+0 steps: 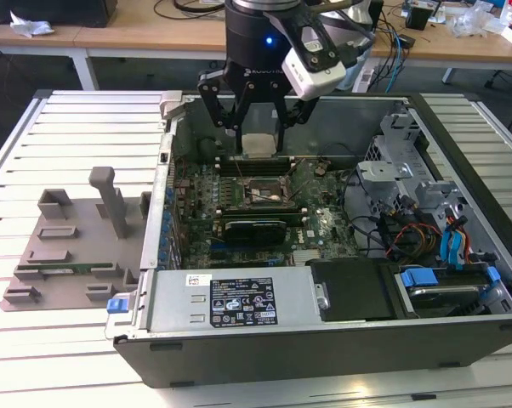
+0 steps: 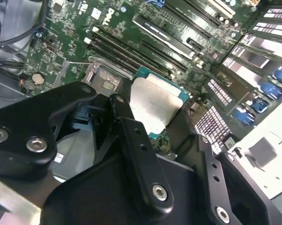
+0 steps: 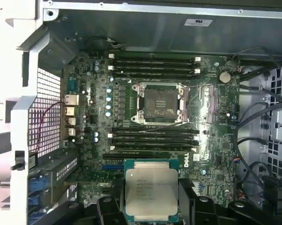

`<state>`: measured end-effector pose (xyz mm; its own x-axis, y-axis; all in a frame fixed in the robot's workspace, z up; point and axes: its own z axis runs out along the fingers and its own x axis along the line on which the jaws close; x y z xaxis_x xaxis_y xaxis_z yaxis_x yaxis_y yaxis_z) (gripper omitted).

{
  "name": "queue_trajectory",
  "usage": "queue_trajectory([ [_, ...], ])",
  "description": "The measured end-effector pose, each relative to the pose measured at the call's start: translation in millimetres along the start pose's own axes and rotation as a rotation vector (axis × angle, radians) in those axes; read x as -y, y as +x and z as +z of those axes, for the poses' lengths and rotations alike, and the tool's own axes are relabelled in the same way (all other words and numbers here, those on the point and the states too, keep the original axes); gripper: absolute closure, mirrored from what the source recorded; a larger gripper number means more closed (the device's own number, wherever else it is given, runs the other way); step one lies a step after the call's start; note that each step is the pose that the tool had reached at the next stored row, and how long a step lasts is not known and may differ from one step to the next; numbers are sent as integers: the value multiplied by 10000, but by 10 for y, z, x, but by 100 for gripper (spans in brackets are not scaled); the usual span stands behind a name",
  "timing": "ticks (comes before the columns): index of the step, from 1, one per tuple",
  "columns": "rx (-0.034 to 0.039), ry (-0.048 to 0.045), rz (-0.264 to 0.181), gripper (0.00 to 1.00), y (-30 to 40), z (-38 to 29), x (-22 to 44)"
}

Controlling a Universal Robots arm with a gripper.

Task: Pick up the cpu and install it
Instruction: 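Pick up the cpu and move it towards the insertion slot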

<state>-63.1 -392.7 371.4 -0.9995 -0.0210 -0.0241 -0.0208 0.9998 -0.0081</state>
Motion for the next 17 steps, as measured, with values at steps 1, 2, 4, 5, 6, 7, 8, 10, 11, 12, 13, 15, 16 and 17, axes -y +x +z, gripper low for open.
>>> queue_trajectory([
  [1, 0, 0, 0, 45, -30, 9, -14],
  [2, 0, 0, 0, 45, -61, 18, -27],
  [4, 0, 1, -1, 45, -110, 32, -46],
  [5, 0, 0, 0, 45, -132, 38, -55],
  [6, 0, 1, 1, 45, -153, 44, -63],
  [7, 0, 1, 0, 45, -174, 51, -71],
  [8, 0, 0, 0, 45, -196, 58, -79],
  [10, 0, 1, 0, 45, -235, 68, -93],
  [11, 0, 0, 0, 45, -266, 77, -104],
  [12, 0, 0, -1, 45, -286, 83, -110],
  [13, 0, 0, 0, 45, -298, 86, -114],
  [15, -1, 1, 0, 45, -323, 94, -122],
  [16, 0, 1, 0, 45, -334, 98, -125],
  [17, 0, 0, 0, 45, -348, 103, -130],
])
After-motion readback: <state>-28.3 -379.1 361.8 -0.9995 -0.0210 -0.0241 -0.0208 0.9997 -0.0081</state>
